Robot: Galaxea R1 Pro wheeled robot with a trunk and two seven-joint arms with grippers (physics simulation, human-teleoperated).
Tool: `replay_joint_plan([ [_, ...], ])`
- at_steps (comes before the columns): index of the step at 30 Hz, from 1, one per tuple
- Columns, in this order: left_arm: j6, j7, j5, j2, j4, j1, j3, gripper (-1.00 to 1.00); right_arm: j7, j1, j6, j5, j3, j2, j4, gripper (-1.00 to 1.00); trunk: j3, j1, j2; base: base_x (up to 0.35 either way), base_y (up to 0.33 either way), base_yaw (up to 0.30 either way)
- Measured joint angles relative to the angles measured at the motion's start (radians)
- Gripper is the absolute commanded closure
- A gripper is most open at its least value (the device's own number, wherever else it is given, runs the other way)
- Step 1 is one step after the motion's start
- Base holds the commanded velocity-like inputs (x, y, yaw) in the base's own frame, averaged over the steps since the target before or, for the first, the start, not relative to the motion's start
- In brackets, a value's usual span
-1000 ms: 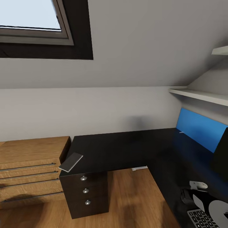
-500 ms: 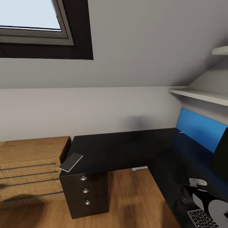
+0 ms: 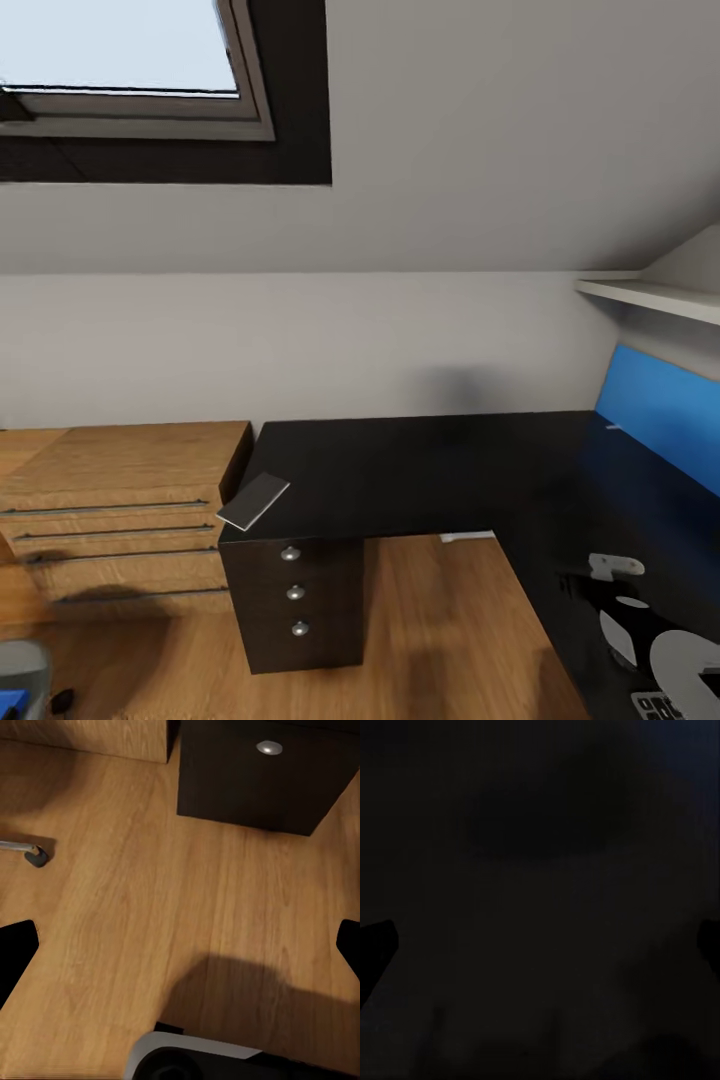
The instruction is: In the bedroom, organize the workspace by keeping the computer under the desk, ensuring the monitor is on the desk, placing the keyboard on the desk next to the monitor, placing the mouse on the desk next to the keyboard, moving the folder from the swivel chair onto the desk next to the mouse, stacking the notebook on top of the folder with the pen on top of the notebook, and positioning the swivel chair next to the desk.
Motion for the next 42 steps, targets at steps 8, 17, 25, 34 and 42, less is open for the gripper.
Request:
replay_joint_plan([
  [8, 0.001, -0.001, 0.000, 0.000, 0.000, 0.000, 0.000, -1.00, 0.001, 0.000, -0.003, 0.002, 0.000, 0.015, 0.001, -1.00, -0.006, 0.000, 0.000, 0.000, 0.000, 0.238],
  [17, 0.001, 0.000, 0.000, 0.000, 0.000, 0.000, 0.000, -1.00, 0.000, 0.001, -0.055, 0.005, 0.000, 0.047, 0.010, -1.00, -0.012, 0.000, 0.000, 0.000, 0.000, 0.239],
  [25, 0.001, 0.000, 0.000, 0.000, 0.000, 0.000, -0.001, -1.00, -0.012, 0.024, -0.081, 0.008, 0.002, 0.084, 0.013, -1.00, -0.018, 0.000, 0.000, 0.000, 0.000, 0.239],
  [34, 0.002, 0.001, 0.001, 0.000, 0.000, 0.000, -0.001, -1.00, -0.024, 0.055, -0.160, 0.010, 0.003, 0.135, 0.013, -1.00, -0.025, 0.000, 0.000, 0.000, 0.000, 0.239],
  [42, 0.008, 0.001, 0.001, 0.000, 0.000, 0.000, -0.001, -1.00, -0.029, 0.072, -0.225, 0.008, 0.003, 0.164, 0.014, -1.00, -0.032, 0.000, 0.000, 0.000, 0.000, 0.239],
])
